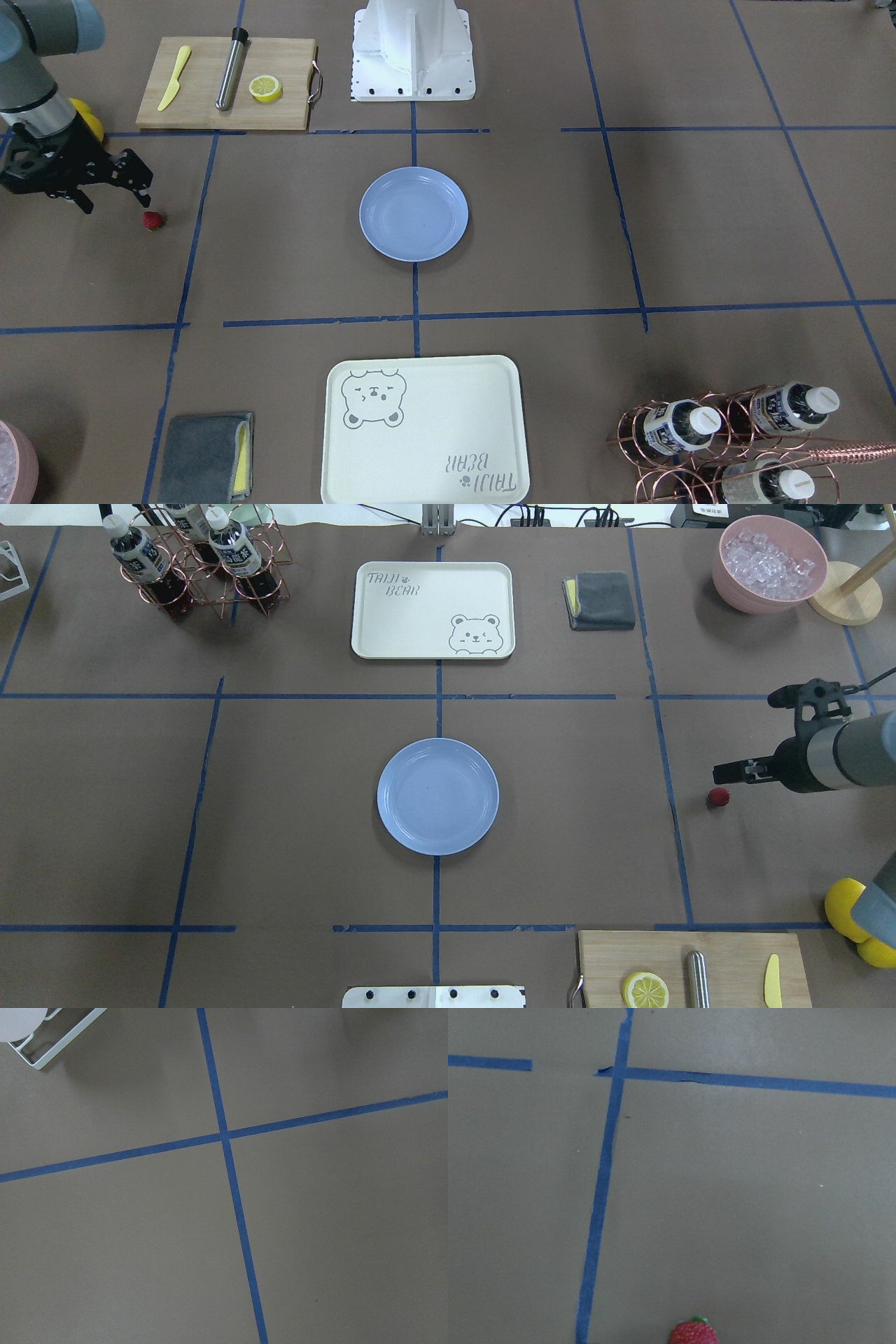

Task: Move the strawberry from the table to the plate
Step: 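Move the right gripper over the red strawberry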

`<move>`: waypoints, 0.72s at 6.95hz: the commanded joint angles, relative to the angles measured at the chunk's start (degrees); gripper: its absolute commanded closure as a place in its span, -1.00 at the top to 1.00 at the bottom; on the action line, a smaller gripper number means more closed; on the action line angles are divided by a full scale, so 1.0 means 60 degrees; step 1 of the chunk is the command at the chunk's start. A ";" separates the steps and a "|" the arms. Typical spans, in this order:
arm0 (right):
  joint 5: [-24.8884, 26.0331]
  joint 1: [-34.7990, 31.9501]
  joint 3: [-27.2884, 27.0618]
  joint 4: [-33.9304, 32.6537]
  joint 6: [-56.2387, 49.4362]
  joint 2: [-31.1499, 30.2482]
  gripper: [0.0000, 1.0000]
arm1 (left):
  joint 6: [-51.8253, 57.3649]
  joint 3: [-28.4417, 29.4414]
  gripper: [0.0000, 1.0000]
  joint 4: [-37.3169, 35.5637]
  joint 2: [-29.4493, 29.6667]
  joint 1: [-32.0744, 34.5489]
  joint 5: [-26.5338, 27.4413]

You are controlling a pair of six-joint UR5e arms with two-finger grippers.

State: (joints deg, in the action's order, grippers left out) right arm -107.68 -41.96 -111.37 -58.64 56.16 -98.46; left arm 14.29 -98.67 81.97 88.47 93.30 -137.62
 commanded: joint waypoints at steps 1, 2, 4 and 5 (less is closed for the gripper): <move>0.0646 0.0722 0.0613 0.0658 0.0454 0.0091 0.91 | 0.0020 -0.0005 1.00 -0.0009 -0.0008 0.0006 -0.0017; 0.0778 0.0811 0.0994 0.0996 0.0455 0.0136 0.81 | 0.0021 -0.0005 1.00 -0.0009 -0.0008 0.0007 -0.0017; 0.0794 0.0812 0.1042 0.1087 0.0455 0.0151 0.63 | 0.0021 0.0009 1.00 0.0005 -0.0008 0.0007 -0.0017; 0.0794 0.0812 0.1042 0.1087 0.0455 0.0151 0.54 | 0.0021 0.0009 1.00 0.0005 -0.0022 0.0007 -0.0017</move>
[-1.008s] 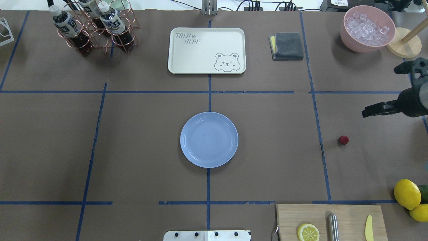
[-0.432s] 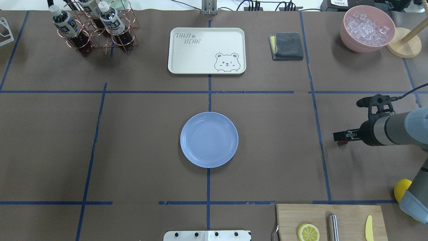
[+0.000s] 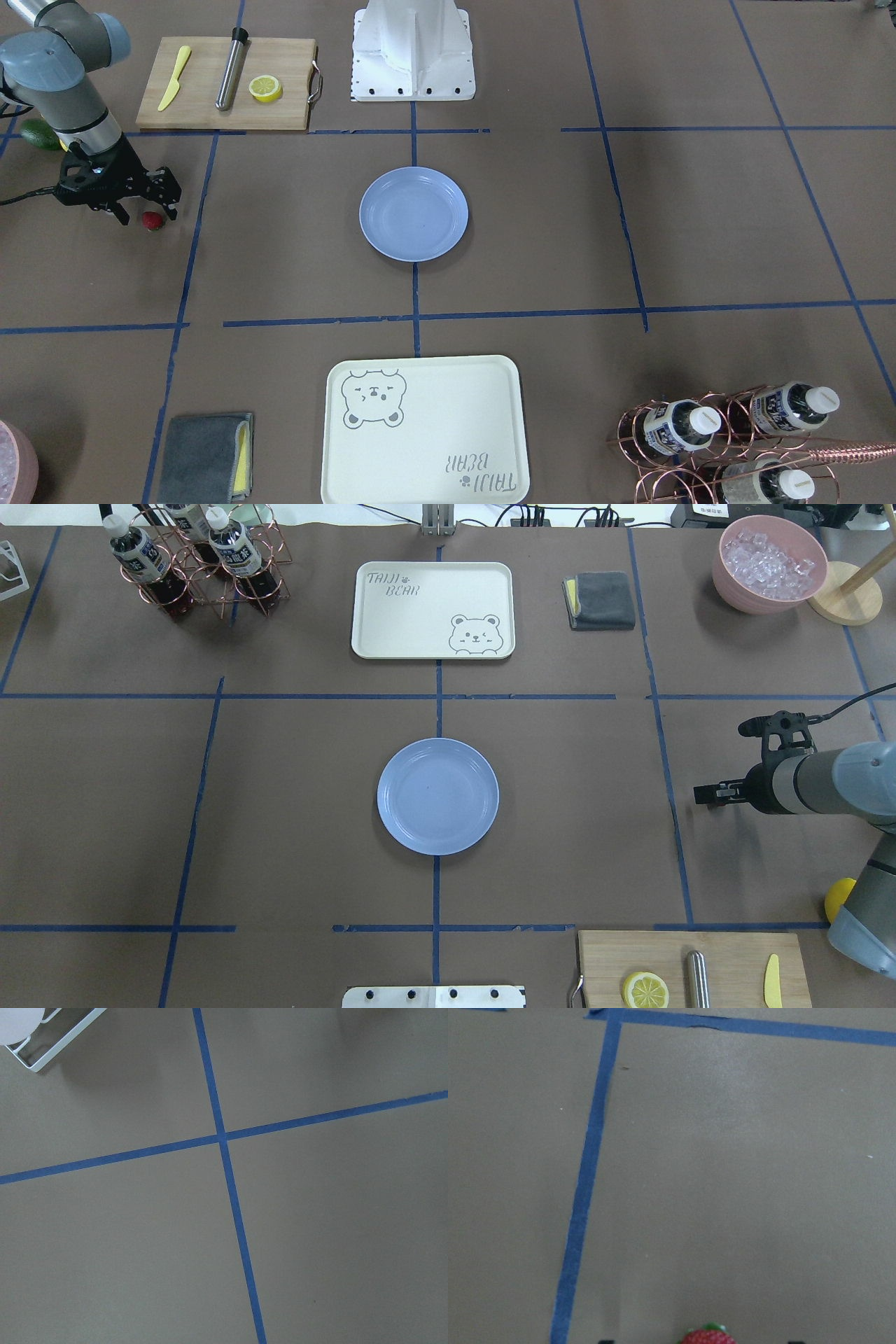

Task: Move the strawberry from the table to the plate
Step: 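Move the right gripper over the red strawberry, then lower the right gripper and grasp the red strawberry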

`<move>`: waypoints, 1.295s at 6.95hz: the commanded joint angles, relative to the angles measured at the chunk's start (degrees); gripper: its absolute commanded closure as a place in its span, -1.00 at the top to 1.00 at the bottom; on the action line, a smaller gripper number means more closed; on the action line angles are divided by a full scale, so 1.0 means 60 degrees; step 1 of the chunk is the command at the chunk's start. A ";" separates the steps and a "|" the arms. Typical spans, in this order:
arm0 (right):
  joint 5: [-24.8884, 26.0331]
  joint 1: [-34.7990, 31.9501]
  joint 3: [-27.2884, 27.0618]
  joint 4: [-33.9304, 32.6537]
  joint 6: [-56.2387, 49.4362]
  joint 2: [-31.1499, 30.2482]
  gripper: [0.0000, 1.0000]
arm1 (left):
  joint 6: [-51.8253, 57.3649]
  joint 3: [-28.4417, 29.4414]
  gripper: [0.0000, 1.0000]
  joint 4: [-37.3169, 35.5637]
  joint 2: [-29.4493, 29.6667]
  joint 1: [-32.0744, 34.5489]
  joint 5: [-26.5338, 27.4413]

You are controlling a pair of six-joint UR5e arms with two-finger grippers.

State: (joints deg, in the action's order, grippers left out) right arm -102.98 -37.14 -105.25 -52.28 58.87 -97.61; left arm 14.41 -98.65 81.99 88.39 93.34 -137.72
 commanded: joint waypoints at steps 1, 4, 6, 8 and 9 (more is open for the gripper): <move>0.0010 0.0008 0.0023 0.0027 -0.0012 0.0023 0.41 | 0.0000 -0.0008 1.00 0.0002 -0.0010 0.0000 0.0000; 0.0039 0.0008 0.0052 0.0012 -0.0042 0.0155 0.40 | 0.0015 -0.0008 1.00 0.0002 -0.0010 0.0000 0.0000; 0.0127 -0.0007 0.0110 0.0012 -0.0086 0.0111 0.40 | 0.0015 -0.0008 1.00 0.0002 -0.0010 0.0000 -0.0014; 0.0244 -0.0007 0.0271 0.0012 -0.0086 0.0125 0.39 | 0.0000 -0.0081 1.00 -0.0013 -0.0025 0.0000 -0.0014; 0.0244 -0.0007 0.0272 0.0012 -0.0086 0.0125 0.30 | 0.0000 -0.0081 1.00 -0.0013 -0.0025 0.0000 -0.0015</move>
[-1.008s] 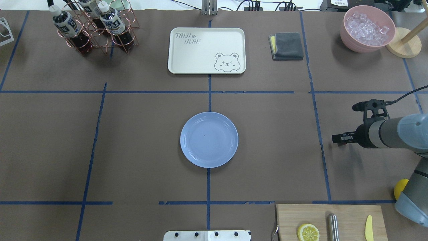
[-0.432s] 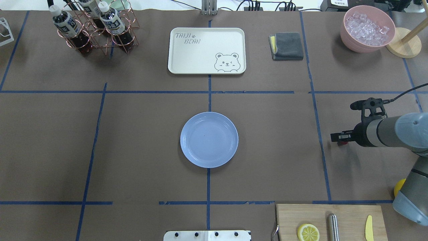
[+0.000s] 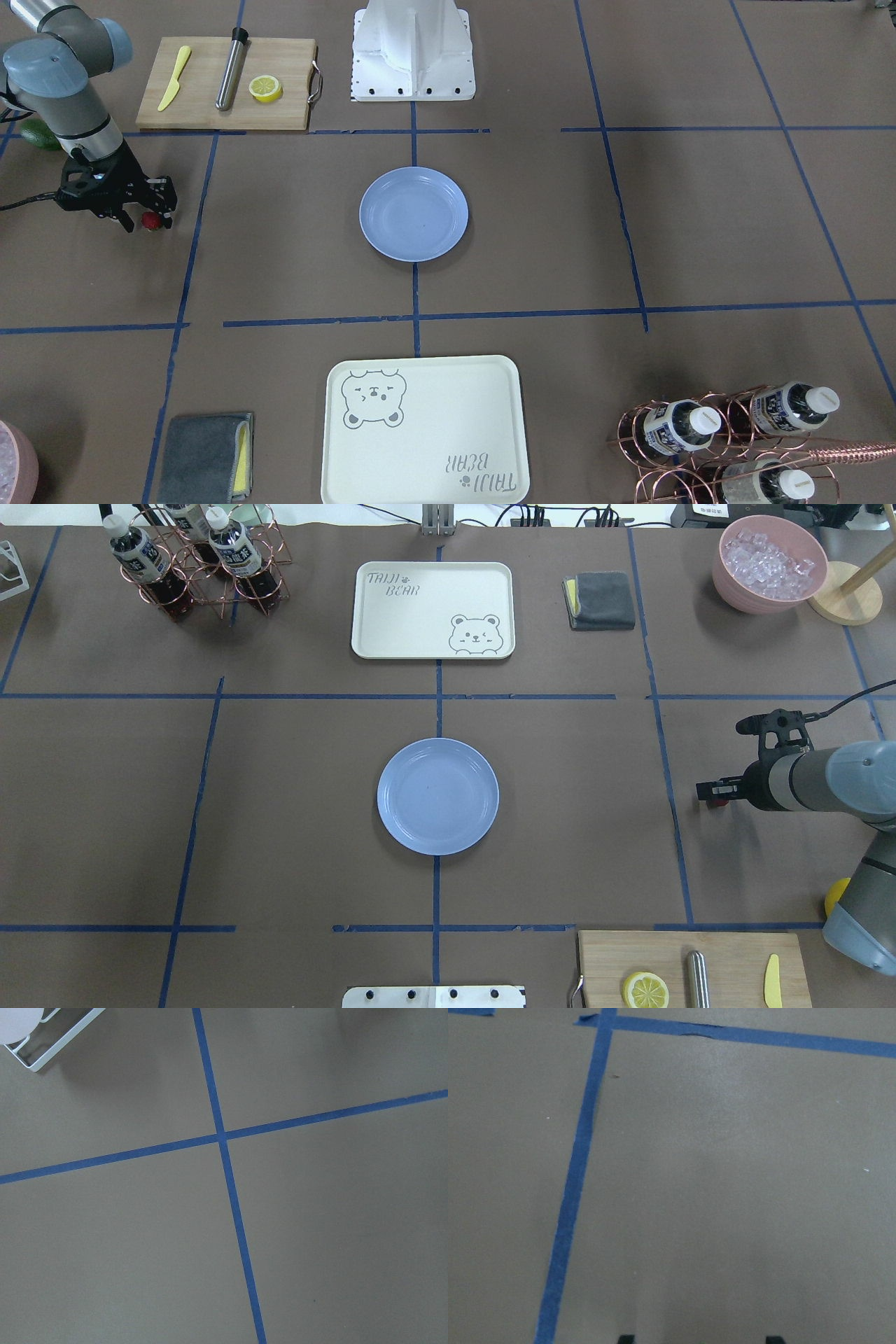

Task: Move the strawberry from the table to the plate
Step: 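Lower the right gripper and grasp the red strawberry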

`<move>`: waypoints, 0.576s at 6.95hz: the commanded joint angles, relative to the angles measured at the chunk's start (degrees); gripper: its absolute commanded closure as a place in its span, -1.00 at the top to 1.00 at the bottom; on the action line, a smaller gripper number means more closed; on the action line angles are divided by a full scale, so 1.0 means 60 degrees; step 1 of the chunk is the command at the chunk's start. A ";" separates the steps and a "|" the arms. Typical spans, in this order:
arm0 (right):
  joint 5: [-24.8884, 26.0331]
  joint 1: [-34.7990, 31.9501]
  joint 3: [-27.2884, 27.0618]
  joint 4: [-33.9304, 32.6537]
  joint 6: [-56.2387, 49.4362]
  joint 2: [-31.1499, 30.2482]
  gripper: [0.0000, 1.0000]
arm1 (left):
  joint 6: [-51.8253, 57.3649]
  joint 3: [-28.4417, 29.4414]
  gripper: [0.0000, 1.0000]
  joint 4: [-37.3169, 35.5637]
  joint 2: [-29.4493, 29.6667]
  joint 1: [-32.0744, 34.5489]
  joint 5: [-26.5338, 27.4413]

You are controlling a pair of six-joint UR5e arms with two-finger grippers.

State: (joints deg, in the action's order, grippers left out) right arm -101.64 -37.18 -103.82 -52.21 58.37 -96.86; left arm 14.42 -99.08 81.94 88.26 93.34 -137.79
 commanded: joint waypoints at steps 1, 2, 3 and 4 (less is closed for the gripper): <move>0.0021 0.0000 0.0032 0.0000 -0.0001 0.0001 -0.14 | -0.0002 -0.0010 1.00 -0.0005 -0.0003 0.0000 0.0011; 0.0006 0.0000 0.0032 0.0000 0.0028 0.0001 -0.99 | -0.0002 -0.0025 1.00 -0.0005 -0.0003 0.0000 0.0011; 0.0021 0.0000 0.0018 0.0000 0.0043 0.0015 -1.00 | -0.0002 -0.0025 1.00 0.0010 -0.0003 0.0000 -0.0004; 0.0006 0.0014 -0.0156 0.0000 0.0101 0.0073 -1.00 | -0.0002 -0.0039 1.00 -0.0005 -0.0003 0.0000 0.0011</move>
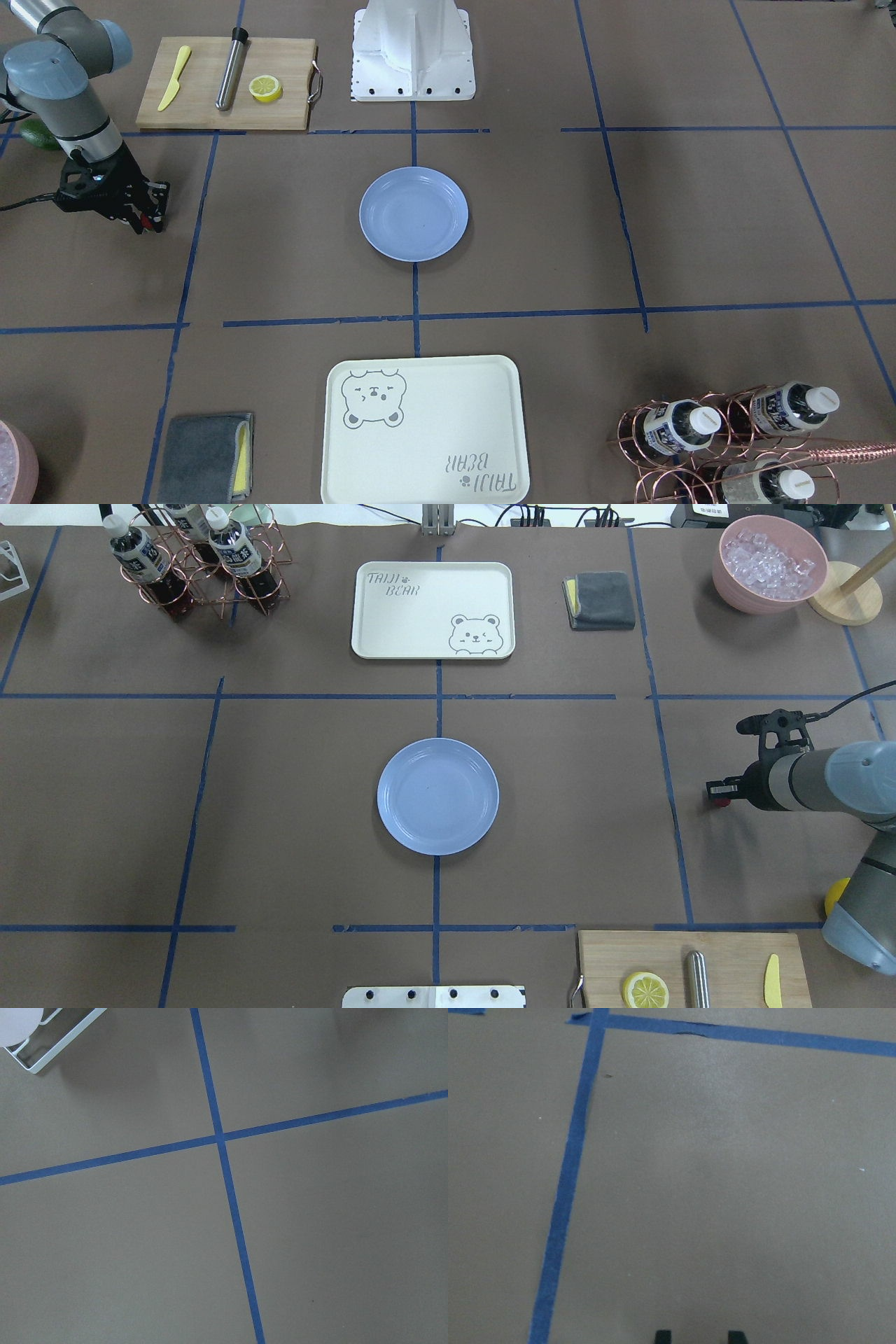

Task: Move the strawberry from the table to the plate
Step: 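Lower the right gripper and grasp the red strawberry, then carry the strawberry with the right gripper over the light blue plate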

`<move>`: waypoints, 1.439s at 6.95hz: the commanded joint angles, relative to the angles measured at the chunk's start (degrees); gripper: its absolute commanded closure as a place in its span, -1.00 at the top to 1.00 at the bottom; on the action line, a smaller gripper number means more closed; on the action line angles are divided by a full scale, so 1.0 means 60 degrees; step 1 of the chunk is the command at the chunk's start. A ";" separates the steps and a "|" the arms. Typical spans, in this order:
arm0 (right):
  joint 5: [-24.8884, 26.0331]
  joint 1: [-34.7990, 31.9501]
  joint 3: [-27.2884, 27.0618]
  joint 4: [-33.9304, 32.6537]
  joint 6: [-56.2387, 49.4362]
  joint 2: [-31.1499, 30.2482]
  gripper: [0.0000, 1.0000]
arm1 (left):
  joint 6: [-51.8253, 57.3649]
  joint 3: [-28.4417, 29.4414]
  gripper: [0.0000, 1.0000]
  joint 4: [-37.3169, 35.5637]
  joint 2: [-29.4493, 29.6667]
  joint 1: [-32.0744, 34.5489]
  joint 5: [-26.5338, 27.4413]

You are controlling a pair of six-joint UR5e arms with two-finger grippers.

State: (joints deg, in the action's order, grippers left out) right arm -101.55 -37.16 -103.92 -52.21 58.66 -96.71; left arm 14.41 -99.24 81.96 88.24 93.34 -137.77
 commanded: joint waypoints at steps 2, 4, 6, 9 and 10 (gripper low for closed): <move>-0.0066 0.0012 -0.0886 -0.0146 0.0227 0.0370 -1.00 | 0.0000 -0.0056 1.00 -0.0007 0.0000 0.0000 -0.0007; -0.0110 0.0070 -0.1398 -0.2691 0.1209 0.2278 -1.00 | 0.0000 -0.0071 1.00 -0.0007 0.0000 0.0000 0.0007; 0.0093 0.0914 -0.1447 -0.5627 0.2331 0.4855 -1.00 | -0.0014 -0.0158 1.00 -0.0007 0.0015 0.0000 -0.0007; 0.1044 0.1767 0.1123 -0.6592 0.3726 0.7981 -1.00 | -0.0014 -0.0246 1.00 -0.0007 0.0029 0.0000 -0.0007; 0.1250 0.2074 0.1901 -0.6577 0.4049 0.8482 -1.00 | -0.0014 -0.0247 1.00 -0.0007 0.0015 0.0000 -0.0007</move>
State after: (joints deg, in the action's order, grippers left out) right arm -95.82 -26.88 -98.79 -91.36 80.30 -50.76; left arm 14.33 -100.63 81.91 88.39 93.34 -137.81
